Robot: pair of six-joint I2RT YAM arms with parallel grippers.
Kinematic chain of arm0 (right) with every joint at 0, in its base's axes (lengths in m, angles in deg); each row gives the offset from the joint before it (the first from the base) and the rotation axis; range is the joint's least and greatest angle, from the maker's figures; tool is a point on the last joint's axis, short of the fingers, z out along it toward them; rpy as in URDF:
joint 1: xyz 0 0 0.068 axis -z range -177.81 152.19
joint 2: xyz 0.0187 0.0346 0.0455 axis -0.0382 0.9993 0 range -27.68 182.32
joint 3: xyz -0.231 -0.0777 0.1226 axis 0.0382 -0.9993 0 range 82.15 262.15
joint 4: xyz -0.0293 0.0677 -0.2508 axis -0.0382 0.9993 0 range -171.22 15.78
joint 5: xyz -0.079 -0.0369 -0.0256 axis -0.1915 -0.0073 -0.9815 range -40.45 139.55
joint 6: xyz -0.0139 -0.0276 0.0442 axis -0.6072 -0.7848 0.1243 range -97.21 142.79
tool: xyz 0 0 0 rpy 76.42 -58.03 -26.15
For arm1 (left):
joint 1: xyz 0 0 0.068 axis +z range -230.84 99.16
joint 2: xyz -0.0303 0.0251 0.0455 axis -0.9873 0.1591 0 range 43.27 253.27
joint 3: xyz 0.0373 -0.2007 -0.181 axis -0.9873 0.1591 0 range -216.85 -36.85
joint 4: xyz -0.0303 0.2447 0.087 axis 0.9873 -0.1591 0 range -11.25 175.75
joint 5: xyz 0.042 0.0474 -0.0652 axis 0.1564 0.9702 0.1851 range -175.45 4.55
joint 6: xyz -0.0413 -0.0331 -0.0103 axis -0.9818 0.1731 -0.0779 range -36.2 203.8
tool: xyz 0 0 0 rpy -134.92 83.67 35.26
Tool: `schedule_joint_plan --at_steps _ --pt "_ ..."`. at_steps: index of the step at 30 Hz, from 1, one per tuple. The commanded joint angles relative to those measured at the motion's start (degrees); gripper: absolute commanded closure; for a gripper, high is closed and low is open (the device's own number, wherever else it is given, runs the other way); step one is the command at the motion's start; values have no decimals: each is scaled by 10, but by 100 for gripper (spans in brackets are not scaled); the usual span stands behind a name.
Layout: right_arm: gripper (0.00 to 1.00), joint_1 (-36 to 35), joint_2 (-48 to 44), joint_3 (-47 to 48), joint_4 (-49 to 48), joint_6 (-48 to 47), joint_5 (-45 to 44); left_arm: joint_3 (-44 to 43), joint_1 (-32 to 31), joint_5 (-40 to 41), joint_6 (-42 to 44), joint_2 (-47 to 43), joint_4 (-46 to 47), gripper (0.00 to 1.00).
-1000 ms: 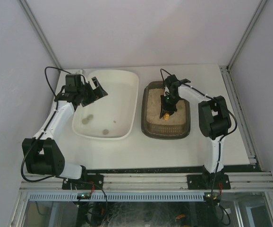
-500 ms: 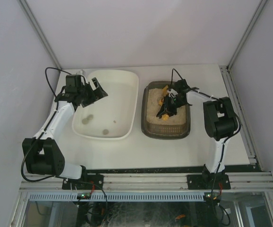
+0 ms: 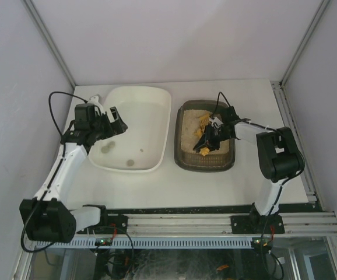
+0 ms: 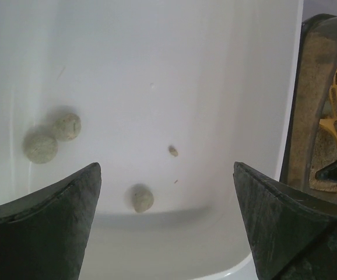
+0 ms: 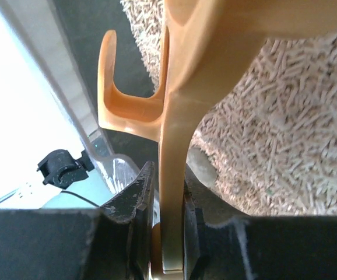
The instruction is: Clean the litter box
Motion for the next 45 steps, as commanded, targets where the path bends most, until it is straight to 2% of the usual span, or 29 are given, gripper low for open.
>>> schedule_joint_plan --at_steps 1,8,16,24,29,33,36,40,43,45 --pt "100 5 -57 -14 -22 15 29 15 7 25 61 -63 -29 2" --pt "100 19 -111 -58 -42 21 25 1 26 31 80 -81 -85 3" --pt "100 29 -147 -107 -66 17 30 -4 34 49 148 -102 -154 5" --pt "100 31 -229 -209 -207 49 10 36 34 44 224 -101 -143 9" --pt "100 39 -279 -251 -279 62 6 62 34 106 226 -118 -106 9" --pt "100 34 -279 -283 -321 79 30 92 33 131 246 -125 -65 11" --pt "100 72 -283 -331 -410 138 47 90 34 96 276 -118 -78 11" --pt "100 41 -279 -337 -415 134 57 93 33 71 284 -118 -85 11" --pt "100 78 -301 -381 -483 178 43 103 33 75 286 -125 -73 12" --pt "100 60 -307 -374 -465 165 36 108 33 75 287 -129 -67 12"
